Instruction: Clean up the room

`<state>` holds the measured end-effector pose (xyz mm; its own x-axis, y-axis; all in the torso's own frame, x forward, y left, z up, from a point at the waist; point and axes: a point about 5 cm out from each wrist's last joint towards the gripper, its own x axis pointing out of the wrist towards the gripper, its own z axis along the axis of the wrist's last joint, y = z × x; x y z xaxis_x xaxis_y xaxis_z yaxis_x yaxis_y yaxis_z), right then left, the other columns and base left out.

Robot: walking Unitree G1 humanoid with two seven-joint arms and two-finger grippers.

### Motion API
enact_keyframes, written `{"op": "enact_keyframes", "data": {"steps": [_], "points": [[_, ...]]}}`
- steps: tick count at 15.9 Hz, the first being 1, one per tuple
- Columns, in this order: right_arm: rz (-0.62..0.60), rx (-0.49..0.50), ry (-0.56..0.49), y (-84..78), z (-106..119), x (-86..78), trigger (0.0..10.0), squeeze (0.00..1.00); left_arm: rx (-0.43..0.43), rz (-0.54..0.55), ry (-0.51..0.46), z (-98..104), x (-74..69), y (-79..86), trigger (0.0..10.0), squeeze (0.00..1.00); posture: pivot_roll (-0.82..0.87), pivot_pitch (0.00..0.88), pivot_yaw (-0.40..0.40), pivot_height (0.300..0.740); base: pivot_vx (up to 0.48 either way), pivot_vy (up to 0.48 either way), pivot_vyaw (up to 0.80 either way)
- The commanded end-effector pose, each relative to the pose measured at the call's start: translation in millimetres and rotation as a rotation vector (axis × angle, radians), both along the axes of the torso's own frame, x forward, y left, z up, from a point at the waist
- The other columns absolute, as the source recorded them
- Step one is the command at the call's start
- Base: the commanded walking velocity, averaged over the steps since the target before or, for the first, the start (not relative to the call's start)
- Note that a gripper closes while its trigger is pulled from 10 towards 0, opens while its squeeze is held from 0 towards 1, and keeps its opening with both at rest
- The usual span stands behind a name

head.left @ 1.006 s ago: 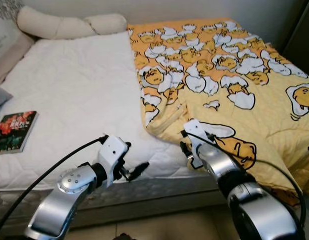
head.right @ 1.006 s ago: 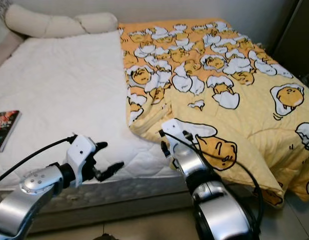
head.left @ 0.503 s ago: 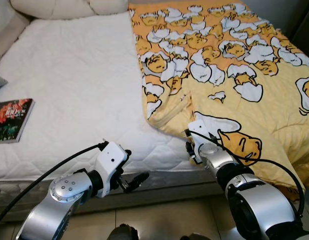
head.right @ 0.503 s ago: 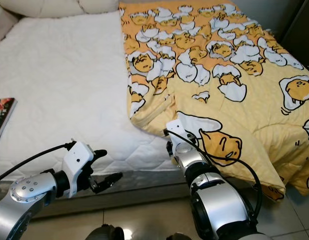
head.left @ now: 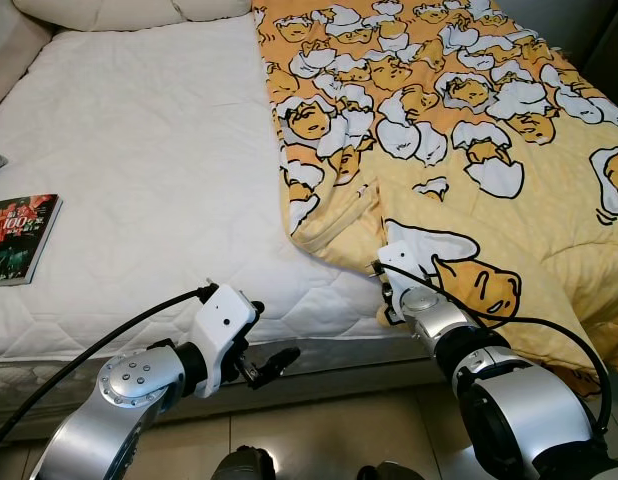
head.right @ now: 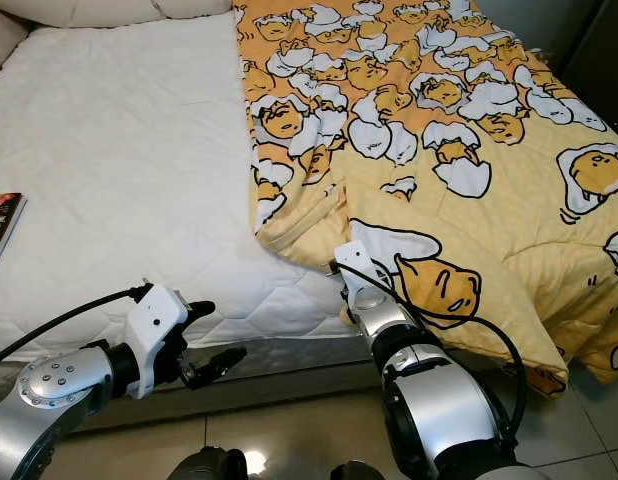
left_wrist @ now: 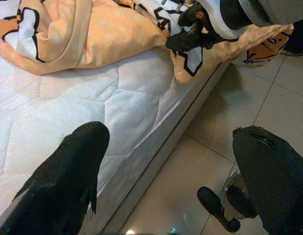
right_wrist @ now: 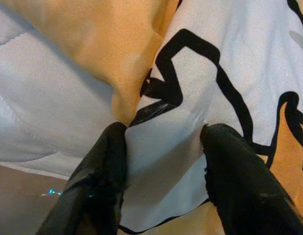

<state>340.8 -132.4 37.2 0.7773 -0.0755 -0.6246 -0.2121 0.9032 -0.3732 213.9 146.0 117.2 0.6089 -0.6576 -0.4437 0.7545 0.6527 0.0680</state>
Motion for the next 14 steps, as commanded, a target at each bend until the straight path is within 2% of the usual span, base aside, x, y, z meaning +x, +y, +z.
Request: {"op": "enact_keyframes", "data": {"steps": [1, 11, 14], "points": [[-0.003, -0.009, -0.009, -1.0, 3.0, 2.4, 0.0, 0.00, 0.007, -0.015, 0.004, 1.8, -2.5, -1.1, 10.0, 0.00, 0.17, 0.115, 0.017, 0.740, 0.000, 0.000, 0.00], [0.005, 0.006, -0.014, -1.8, 4.6, 3.8, 0.0, 0.00, 0.010, -0.020, 0.008, -0.4, 0.6, -4.4, 10.0, 0.00, 0.15, 0.111, 0.017, 0.740, 0.000, 0.000, 0.00], [0.056, 0.041, -0.018, 1.2, 6.0, 5.0, 0.0, 0.00, 0.015, -0.018, 0.015, -3.8, 2.4, -6.7, 10.0, 0.00, 0.13, 0.097, 0.014, 0.740, 0.000, 0.000, 0.00]]}}
